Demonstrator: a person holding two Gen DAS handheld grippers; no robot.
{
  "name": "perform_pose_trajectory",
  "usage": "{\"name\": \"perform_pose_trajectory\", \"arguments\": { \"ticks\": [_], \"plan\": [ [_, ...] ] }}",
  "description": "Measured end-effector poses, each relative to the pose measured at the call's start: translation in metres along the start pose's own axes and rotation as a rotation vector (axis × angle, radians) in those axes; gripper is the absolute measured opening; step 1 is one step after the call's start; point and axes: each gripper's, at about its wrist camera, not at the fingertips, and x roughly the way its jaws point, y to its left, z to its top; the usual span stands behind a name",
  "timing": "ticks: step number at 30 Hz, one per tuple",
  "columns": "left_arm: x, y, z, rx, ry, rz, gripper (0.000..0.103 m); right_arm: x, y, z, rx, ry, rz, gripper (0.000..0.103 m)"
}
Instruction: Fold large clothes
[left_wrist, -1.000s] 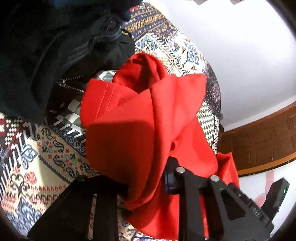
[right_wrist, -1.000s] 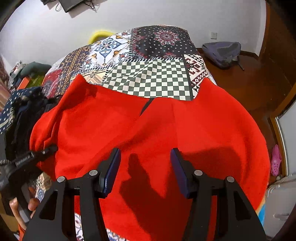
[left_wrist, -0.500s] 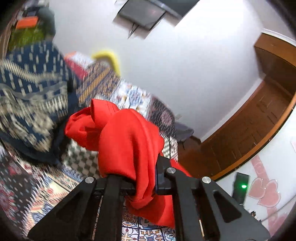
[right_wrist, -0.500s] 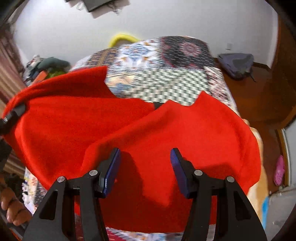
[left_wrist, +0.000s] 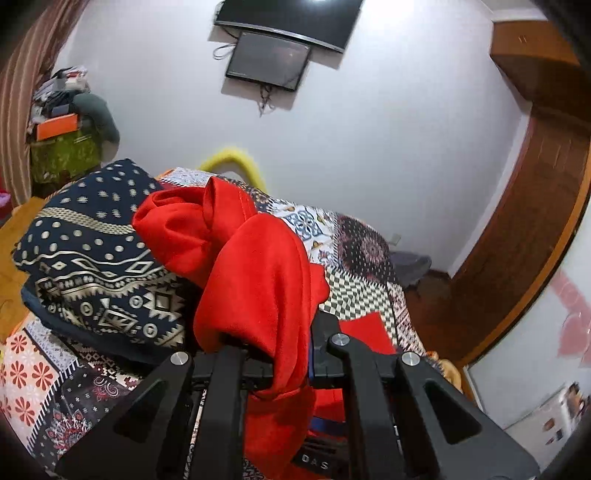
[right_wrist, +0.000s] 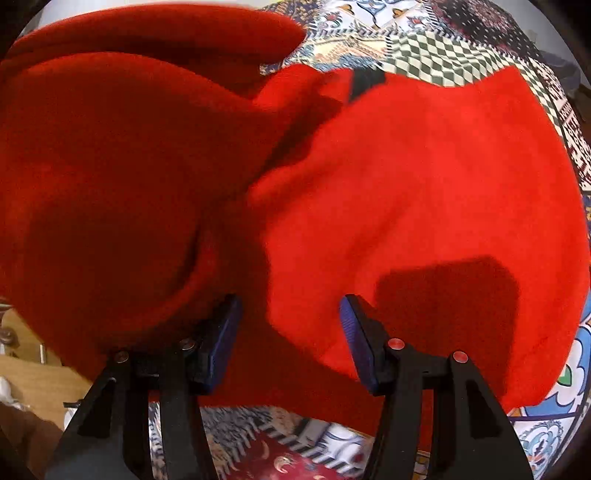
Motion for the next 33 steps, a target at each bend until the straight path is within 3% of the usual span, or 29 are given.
{"name": "perform_pose_trajectory", "arguments": {
  "ticks": [6,12,15,19,21,22,26,31,33],
  "plan": [
    [0.02,-0.034,-0.007,0.102,0.048,-0.07,0.007,-0.058,-0.047,-0.014,0.052,-0.122,-0.053,0.052],
    [0.061,-0.11,-0.039,0.319,0.144,-0.135,0.008,-0.141,-0.103,-0.042,0.13,-0.327,-0.225,0.052],
    [0.086,-0.122,-0.075,0.4,0.295,-0.177,0.008,-0.17,-0.122,-0.057,0.167,-0.382,-0.272,0.052],
    [0.125,-0.108,-0.138,0.409,0.648,-0.26,0.013,-0.187,-0.14,-0.074,0.194,-0.397,-0.297,0.052],
    [0.127,-0.099,-0.158,0.435,0.726,-0.278,0.021,-0.188,-0.139,-0.077,0.191,-0.392,-0.302,0.052],
    [0.121,-0.096,-0.16,0.445,0.729,-0.296,0.022,-0.19,-0.138,-0.078,0.185,-0.389,-0.305,0.052],
    [0.087,-0.091,-0.149,0.473,0.703,-0.349,0.055,-0.186,-0.124,-0.079,0.138,-0.387,-0.292,0.052],
    [0.038,-0.082,-0.118,0.478,0.575,-0.335,0.062,-0.177,-0.104,-0.072,0.085,-0.382,-0.245,0.052],
    [0.025,-0.073,-0.102,0.484,0.495,-0.29,0.069,-0.169,-0.095,-0.065,0.066,-0.377,-0.229,0.052]
  ]
}}
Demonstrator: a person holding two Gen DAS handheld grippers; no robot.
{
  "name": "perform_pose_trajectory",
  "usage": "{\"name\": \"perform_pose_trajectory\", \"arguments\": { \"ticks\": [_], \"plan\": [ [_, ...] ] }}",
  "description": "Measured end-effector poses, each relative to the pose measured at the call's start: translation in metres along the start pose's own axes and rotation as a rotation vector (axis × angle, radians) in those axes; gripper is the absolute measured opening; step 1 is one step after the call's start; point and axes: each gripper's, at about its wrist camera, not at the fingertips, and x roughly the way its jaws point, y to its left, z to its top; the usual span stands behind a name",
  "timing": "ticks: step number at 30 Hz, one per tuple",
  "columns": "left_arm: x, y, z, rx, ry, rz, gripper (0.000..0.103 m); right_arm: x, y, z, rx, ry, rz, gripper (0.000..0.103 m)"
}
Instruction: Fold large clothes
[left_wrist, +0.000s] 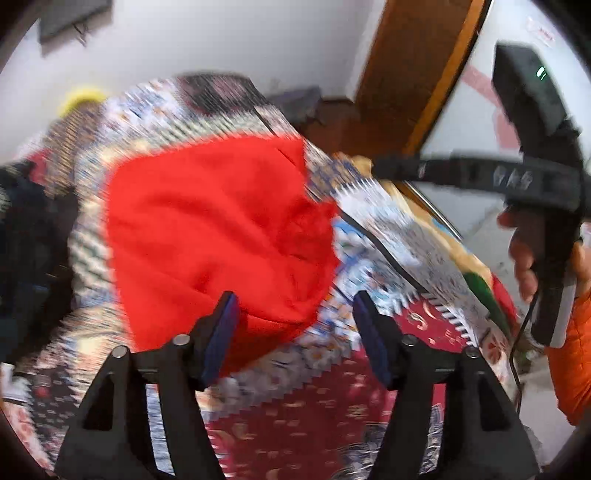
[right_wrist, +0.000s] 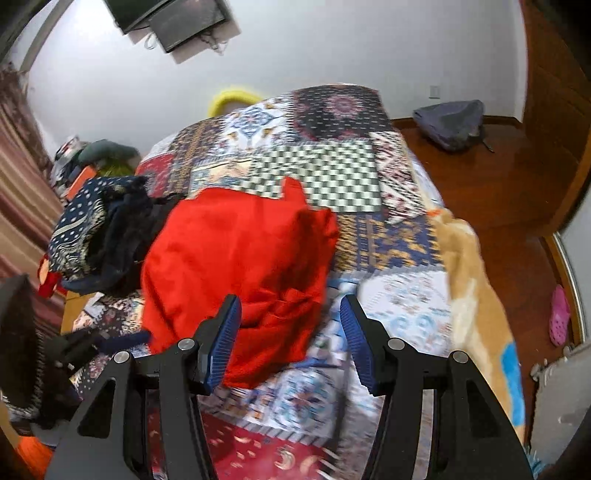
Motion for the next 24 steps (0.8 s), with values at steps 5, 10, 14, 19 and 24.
{"name": "perform_pose_trajectory", "arguments": {
  "ticks": [5,10,14,19,24],
  "plan": [
    [-0.008,0.042,0.01,-0.025,-0.083,0.228,0.085,0.026,0.032,0.0,-0.037,0.043,0.036,0.052],
    [0.026,0.092,0.001,-0.147,0.024,0.249,0.085,0.059,0.058,-0.015,-0.143,0.101,0.019,0.055],
    [0.05,0.105,-0.02,-0.176,0.08,0.205,0.086,0.079,0.045,-0.027,-0.178,0.156,-0.075,0.055],
    [0.045,0.108,-0.035,-0.22,0.06,0.155,0.088,0.074,-0.008,-0.034,-0.066,0.192,-0.121,0.055],
    [0.04,0.1,-0.049,-0.204,0.064,0.172,0.088,0.054,-0.037,-0.036,-0.016,0.161,-0.206,0.055]
  ]
}}
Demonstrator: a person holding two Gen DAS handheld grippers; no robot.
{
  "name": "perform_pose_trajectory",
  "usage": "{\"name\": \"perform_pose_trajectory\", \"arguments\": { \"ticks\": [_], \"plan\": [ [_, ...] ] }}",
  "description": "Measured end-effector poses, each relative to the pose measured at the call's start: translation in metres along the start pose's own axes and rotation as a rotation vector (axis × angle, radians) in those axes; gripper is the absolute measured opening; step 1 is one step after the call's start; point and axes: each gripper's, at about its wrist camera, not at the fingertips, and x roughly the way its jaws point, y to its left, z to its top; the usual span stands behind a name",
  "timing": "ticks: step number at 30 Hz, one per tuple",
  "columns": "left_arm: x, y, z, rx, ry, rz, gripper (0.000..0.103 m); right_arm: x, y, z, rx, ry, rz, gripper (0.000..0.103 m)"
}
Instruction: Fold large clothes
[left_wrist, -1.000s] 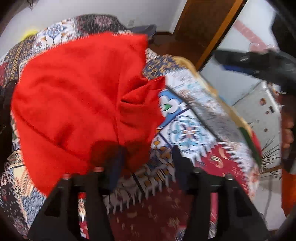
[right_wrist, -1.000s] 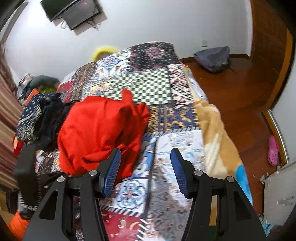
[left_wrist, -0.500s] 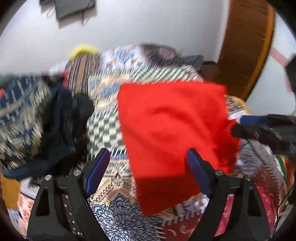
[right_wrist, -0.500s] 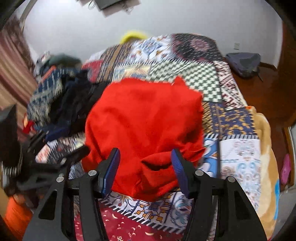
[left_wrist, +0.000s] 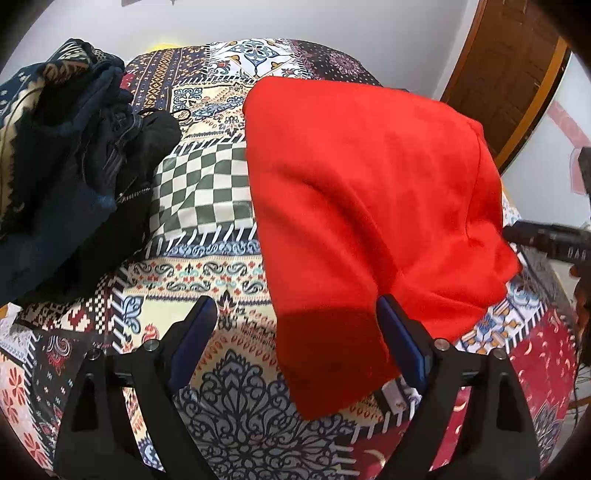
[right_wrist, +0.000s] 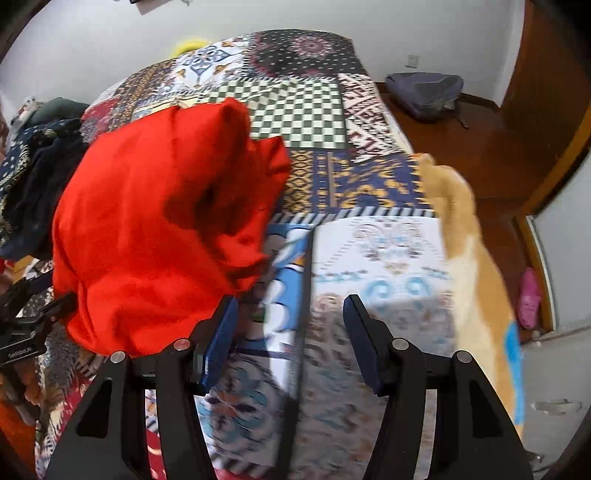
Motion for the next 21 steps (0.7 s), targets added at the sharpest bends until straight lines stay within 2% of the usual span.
{"name": "perform_pose_trajectory", "arguments": {
  "ticks": [4,8,11,14,17,21],
  "plan": [
    [-0.008,-0.003,-0.007,-0.001,0.013,0.013,0.088,-0.017,-0.002,-0.002,0.011,-0.005,0.055,0.055],
    [-0.021,-0.011,-0.01,0.046,0.011,0.057,0.088,-0.04,0.004,0.001,0.027,-0.073,0.112,0.055],
    [-0.036,-0.016,-0.008,0.084,-0.028,0.109,0.088,-0.052,0.013,0.01,0.032,-0.116,0.155,0.056],
    [-0.052,-0.014,-0.001,0.066,-0.074,0.105,0.088,-0.052,0.028,0.023,0.011,-0.134,0.185,0.064],
    [-0.057,-0.009,0.012,0.026,-0.111,0.084,0.088,-0.042,0.045,0.032,-0.016,-0.131,0.22,0.065],
    [-0.046,-0.009,0.032,0.019,-0.114,0.08,0.088,-0.015,0.057,0.04,-0.04,-0.079,0.243,0.065]
  ]
}}
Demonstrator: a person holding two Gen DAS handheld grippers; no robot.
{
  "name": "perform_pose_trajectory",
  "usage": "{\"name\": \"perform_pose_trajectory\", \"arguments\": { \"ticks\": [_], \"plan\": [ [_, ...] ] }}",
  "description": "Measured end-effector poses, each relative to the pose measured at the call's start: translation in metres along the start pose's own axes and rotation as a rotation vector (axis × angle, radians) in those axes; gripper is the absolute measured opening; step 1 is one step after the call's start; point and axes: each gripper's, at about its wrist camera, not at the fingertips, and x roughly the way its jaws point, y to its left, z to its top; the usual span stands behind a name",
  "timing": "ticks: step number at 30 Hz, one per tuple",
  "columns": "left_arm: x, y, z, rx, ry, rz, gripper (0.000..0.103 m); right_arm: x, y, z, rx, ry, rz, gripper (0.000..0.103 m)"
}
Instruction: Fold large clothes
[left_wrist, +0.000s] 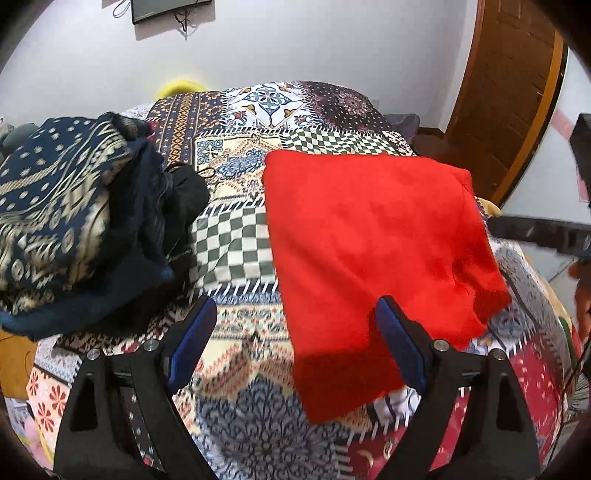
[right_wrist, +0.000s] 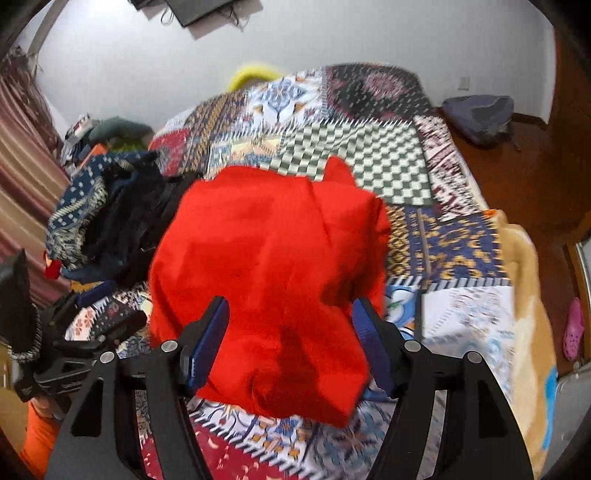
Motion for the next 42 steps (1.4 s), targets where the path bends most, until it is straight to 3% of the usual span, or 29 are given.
{"name": "perform_pose_trajectory", "arguments": {
  "ticks": [5,7,10,18,28,30,32,36,38,42],
  "plan": [
    [0.023,0.0,0.012,-0.023,0.031,-0.05,0.088,0.043,-0.034,0.007,0.094,0.093,-0.028,0.065],
    [0.034,0.003,0.016,-0.042,0.048,-0.074,0.088,0.055,-0.053,0.011,0.153,0.126,0.01,0.066],
    [0.057,0.012,0.024,-0.091,0.096,-0.155,0.088,0.072,-0.079,0.013,0.24,0.18,0.087,0.076],
    [0.107,0.022,0.034,-0.239,0.195,-0.369,0.088,0.095,-0.074,0.03,0.18,0.206,0.129,0.081],
    [0.119,0.026,0.034,-0.295,0.192,-0.46,0.09,0.124,-0.077,0.039,0.228,0.242,0.271,0.086],
    [0.119,0.028,0.032,-0.316,0.19,-0.479,0.09,0.123,-0.076,0.039,0.232,0.242,0.279,0.084],
    [0.117,0.03,0.028,-0.32,0.185,-0.48,0.086,0.122,-0.078,0.037,0.24,0.234,0.303,0.074],
    [0.113,0.028,0.024,-0.313,0.191,-0.492,0.067,0.115,-0.084,0.031,0.274,0.233,0.329,0.056],
    [0.11,0.028,0.024,-0.306,0.191,-0.49,0.058,0.11,-0.085,0.03,0.287,0.239,0.332,0.041],
    [0.098,0.022,0.029,-0.283,0.194,-0.486,0.041,0.094,-0.078,0.031,0.286,0.226,0.344,0.029]
  ]
}}
